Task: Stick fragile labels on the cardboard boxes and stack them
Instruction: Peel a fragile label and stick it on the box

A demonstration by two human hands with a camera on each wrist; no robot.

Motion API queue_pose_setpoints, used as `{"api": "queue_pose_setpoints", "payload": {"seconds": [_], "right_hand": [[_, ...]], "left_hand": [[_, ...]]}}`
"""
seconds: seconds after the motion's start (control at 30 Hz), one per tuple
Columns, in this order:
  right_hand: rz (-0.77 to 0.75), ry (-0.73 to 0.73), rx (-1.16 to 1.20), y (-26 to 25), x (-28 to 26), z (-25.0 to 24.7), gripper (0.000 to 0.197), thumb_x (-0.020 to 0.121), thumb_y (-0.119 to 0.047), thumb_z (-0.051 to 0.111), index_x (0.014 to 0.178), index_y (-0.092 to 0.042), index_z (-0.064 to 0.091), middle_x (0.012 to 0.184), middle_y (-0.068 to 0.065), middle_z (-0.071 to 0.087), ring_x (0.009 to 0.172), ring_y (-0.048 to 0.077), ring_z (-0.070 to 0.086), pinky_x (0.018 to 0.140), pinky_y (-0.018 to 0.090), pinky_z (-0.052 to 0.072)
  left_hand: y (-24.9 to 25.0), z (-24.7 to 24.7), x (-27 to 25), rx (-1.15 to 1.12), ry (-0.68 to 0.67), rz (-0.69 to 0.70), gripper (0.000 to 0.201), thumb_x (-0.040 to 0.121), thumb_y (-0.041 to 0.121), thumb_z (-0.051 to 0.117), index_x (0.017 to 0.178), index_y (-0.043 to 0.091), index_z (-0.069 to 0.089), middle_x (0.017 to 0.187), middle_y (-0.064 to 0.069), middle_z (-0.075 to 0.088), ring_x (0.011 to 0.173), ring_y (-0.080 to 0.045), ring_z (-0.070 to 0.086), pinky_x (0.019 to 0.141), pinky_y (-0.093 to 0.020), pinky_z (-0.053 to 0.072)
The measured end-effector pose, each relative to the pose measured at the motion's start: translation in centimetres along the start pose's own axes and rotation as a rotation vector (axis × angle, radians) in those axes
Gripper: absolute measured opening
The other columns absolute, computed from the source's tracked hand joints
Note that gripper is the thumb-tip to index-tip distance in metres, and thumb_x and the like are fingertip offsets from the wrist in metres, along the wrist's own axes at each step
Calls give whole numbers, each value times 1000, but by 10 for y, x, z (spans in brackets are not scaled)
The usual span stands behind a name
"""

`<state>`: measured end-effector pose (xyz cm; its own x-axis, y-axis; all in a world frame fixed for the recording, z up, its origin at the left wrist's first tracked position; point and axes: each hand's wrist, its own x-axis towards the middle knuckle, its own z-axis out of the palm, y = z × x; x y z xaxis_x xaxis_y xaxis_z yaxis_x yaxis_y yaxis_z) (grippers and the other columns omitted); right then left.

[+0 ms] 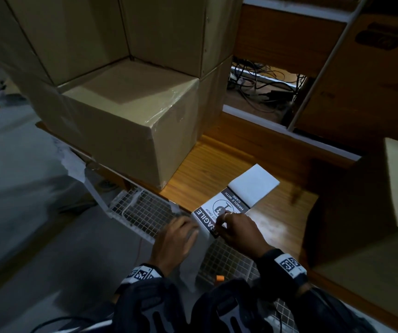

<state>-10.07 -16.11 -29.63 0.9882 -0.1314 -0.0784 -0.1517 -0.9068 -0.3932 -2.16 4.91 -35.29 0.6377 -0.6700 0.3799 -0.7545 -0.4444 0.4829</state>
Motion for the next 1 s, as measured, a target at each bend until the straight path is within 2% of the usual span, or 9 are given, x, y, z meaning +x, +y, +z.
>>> {"api": "queue_pose_setpoints", "payload": {"seconds": [0.13,0.23,0.3,0.5,0.63,0.7,0.83,0.9,1.0], "right_hand": [[0,-56,-36,-4,-2,-1,33,87,-56,72,105,-29,67,113,-7,63,98,15,62,72,32,48],[-19,-111,-195,-11,-7,3,55,87,-53,72,129,-19,57,141,2,50,124,23,51,85,38,50],[-24,-79,-229,-13,-10,4,50,95,-44,65,134,-15,54,146,5,47,127,25,49,85,37,49],[-67,12,-102,-7,-8,0,13,98,-33,58,104,-25,66,115,-6,62,96,14,60,65,28,43],[25,48,52,-1,-6,-3,10,95,-34,58,96,-26,65,94,-8,70,85,15,66,70,34,52],[34,55,157,3,-4,-7,9,95,-31,59,94,-26,66,89,-9,71,79,8,66,68,33,53],[56,70,340,8,0,-22,9,93,-16,62,88,-22,65,79,-11,65,71,0,58,61,14,43],[108,77,397,13,2,-27,8,92,-13,64,87,-19,67,77,-7,66,67,2,57,59,16,43],[125,65,436,19,3,-29,10,92,-14,64,84,-20,66,68,-7,63,58,0,53,56,20,41]], "left_hand": [[1,4,-2,38,-1,-43,21,98,26,57,112,16,70,115,4,65,104,-11,58,84,-23,50],[-1,5,0,-104,-35,-297,14,100,25,59,108,18,69,106,6,66,96,-8,59,80,-20,44],[-5,7,2,-243,-95,-470,12,101,30,60,102,22,68,98,8,68,89,-7,62,76,-21,45],[2,8,5,-538,-253,-589,31,98,46,61,113,20,65,106,5,69,100,-9,66,87,-29,55],[-1,18,7,-531,-304,-655,85,72,88,60,119,18,66,114,3,70,104,-11,67,91,-38,58],[-1,23,10,-547,-298,-711,96,65,93,59,126,19,64,120,4,69,109,-12,66,93,-40,58],[7,20,20,-664,-226,-769,62,77,72,71,113,22,67,101,6,72,94,-12,69,79,-29,57],[11,16,23,-741,-203,-781,44,86,57,72,102,16,69,77,7,69,72,-10,67,61,-24,51],[13,13,26,-846,-197,-869,52,84,59,73,90,8,69,68,-4,69,57,-12,63,49,-25,48]]}}
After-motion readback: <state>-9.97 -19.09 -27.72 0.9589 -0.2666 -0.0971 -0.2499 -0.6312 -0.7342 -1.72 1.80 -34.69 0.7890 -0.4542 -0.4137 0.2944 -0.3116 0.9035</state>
